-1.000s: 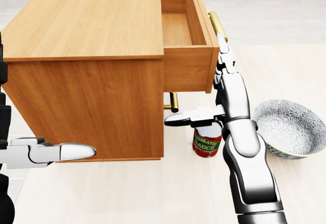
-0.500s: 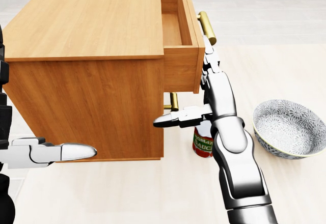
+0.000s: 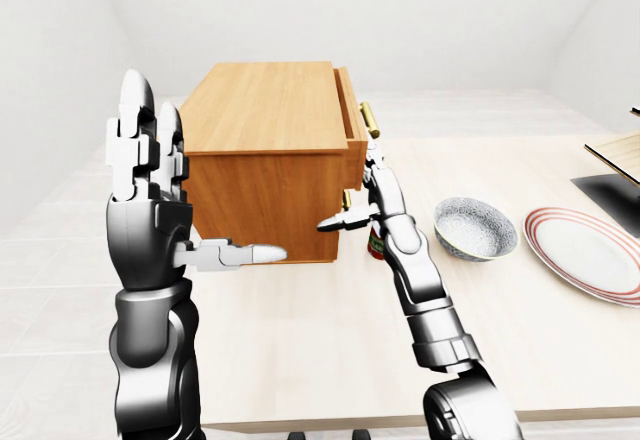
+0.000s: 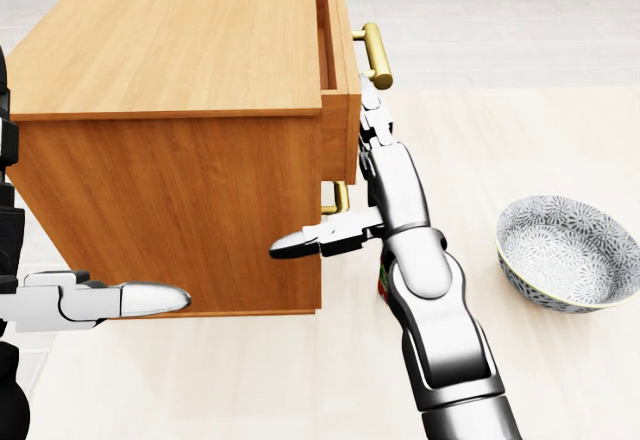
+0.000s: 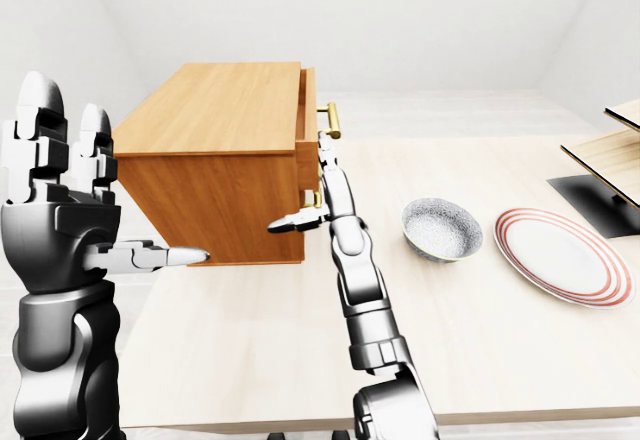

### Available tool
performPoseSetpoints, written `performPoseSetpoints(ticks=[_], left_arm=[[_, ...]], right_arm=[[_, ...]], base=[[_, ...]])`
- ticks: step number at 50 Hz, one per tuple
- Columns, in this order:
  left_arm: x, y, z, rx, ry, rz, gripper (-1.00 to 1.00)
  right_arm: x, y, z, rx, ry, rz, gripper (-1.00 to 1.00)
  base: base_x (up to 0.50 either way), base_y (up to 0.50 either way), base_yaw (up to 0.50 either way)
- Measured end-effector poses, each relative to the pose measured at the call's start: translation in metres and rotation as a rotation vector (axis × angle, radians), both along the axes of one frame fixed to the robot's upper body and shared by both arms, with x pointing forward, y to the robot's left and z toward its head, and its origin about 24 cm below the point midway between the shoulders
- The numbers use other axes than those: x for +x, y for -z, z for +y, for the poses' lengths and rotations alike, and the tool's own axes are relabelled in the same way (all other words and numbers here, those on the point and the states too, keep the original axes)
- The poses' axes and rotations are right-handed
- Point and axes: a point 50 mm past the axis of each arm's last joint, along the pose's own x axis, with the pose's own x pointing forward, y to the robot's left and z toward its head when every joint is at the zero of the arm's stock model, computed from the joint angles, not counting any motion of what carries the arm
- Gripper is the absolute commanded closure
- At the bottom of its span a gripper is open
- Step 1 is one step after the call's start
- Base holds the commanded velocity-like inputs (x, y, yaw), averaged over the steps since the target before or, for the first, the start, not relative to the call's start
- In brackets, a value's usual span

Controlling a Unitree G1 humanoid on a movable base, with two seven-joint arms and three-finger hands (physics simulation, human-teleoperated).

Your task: Close the top drawer of the cabinet.

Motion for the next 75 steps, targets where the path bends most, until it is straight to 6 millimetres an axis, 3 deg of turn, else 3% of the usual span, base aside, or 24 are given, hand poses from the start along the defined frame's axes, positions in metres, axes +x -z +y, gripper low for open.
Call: performPoseSetpoints(ticks=[26, 75], left_arm=[[0.001, 0.001, -0.001, 0.003, 0.002, 0.006, -1.00], [0.000, 0.001, 0.000, 0.003, 0.004, 0.005, -1.00]], right_arm=[[-0.001, 0.000, 0.023, -0.015, -0.058, 0.009, -1.00], [-0.005, 0.007, 0.025, 0.019, -0.103, 0.038, -1.00]], base=[[0.00, 0.00, 0.00], [0.00, 0.00, 0.00]])
